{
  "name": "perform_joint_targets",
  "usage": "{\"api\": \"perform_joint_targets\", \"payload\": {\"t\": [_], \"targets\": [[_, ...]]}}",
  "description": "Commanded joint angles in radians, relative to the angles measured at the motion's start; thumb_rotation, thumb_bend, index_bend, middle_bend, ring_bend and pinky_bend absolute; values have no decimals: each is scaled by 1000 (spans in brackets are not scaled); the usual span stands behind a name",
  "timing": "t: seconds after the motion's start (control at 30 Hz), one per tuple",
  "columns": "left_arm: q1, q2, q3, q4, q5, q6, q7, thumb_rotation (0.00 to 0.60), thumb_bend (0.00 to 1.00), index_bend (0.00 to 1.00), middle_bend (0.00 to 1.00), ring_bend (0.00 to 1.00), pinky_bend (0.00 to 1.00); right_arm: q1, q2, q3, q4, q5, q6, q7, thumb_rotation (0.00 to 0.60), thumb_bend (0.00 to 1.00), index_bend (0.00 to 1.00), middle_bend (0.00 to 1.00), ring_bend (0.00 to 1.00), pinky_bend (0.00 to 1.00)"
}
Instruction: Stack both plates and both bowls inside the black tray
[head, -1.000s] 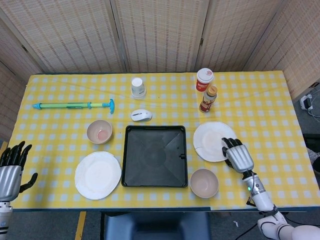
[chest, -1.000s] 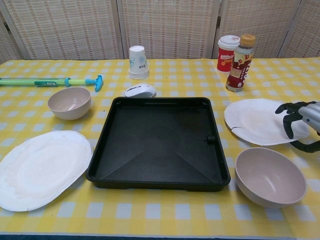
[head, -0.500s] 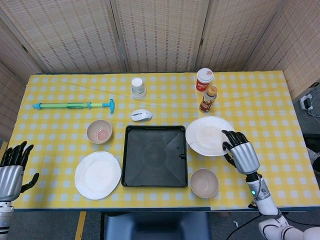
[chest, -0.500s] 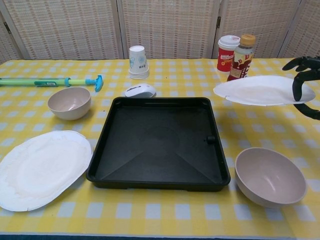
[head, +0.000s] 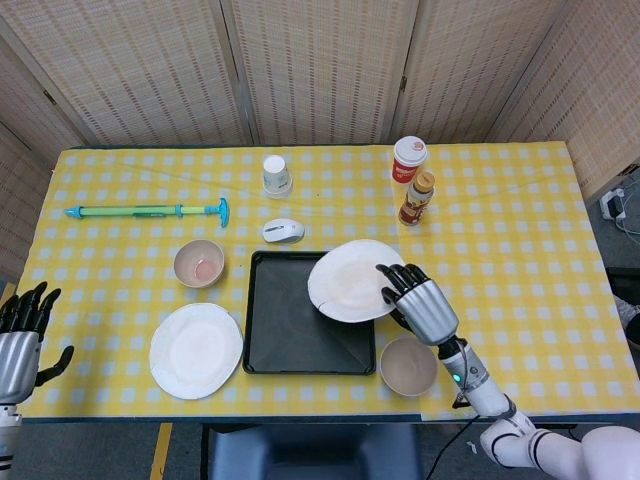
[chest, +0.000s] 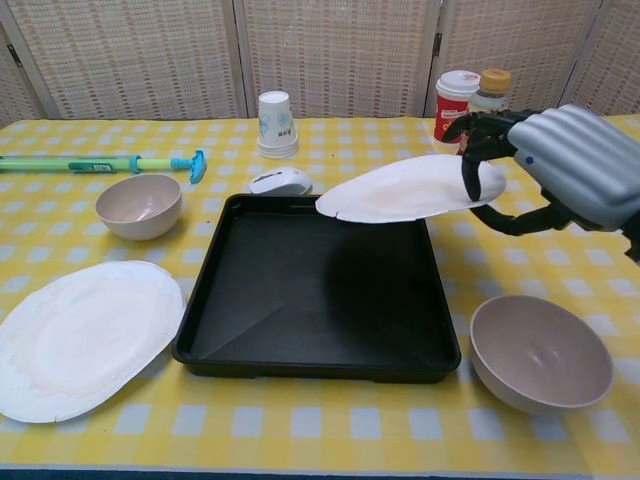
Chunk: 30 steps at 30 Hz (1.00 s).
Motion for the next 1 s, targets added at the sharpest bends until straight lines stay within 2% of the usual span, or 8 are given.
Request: {"api": "perform_joint_targets", "payload": {"t": [0.03,0.33,0.5,0.57,0.7,0.77,1.0], "targets": [[2,10,2,-1,6,1,-20,600,358,0,0,0,0,51,-80,2,53,-1,-57,33,600,569,716,265,274,329],[7,26,6,-6,17,7,-50,600,358,2,0,0,0,107,-215,-14,198,-2,-113,67,600,569,716,266,277,329],[11,29,7,1,38,24,-82,600,358,0,0,0,0,121,-257,-26,249,5,-140,92,600,569,690,253,276,329],[14,29,7,7,44,33,-91,600,358,0,0,0,0,123,-267,-31,263,9,-147,94,600,569,634,232,269,329],[19,30,5,9,44,41,-100,600,355,0,0,0,0,118,-260,-32,240,28,-164,98,600,535,326,99,211,329],[20,30,5,10,44,43,-98,600,353,0,0,0,0,114,-247,-32,212,36,-167,105,600,469,244,65,194,327],[17,26,9,8,50,36,-87,600,343,0,0,0,0,110,-184,-36,88,64,-208,113,600,314,127,20,172,323]]}}
